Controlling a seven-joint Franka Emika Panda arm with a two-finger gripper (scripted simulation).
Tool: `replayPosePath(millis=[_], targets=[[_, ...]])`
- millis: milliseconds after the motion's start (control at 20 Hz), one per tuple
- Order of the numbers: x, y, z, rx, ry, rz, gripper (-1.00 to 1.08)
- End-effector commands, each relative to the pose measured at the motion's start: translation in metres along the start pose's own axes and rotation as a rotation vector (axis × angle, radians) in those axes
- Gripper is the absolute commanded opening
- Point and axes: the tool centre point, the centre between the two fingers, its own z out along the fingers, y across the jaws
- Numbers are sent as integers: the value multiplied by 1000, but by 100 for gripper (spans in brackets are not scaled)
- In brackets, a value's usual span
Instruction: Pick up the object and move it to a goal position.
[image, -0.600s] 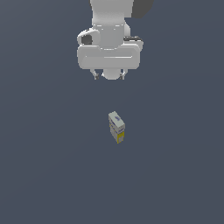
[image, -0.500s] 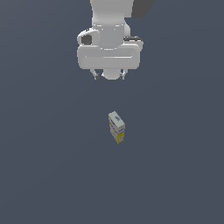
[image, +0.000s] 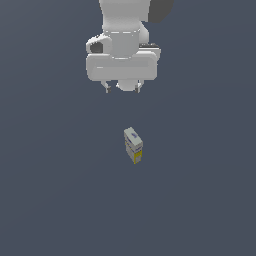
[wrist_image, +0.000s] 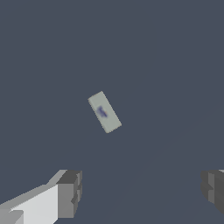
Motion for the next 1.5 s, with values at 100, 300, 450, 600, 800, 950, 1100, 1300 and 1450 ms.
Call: replayPosePath(millis=[100,300,450,600,800,950,1100,1300,1450], targets=[[0,1,0,0,0,-3,100],[2,0,3,-1,-2,-15,100],[5,-2,10,-2,-6,-40,100],[10,-4,20,-3,-12,-78,100],[18,-10,40,-4,-24,-151,100],[26,-15,60,-3,-36,-222,100],[33,-22,85,1,-49,-304,100],[40,-30,113,9,-63,-398,100],[44,-34,129,15,-71,-452,100]])
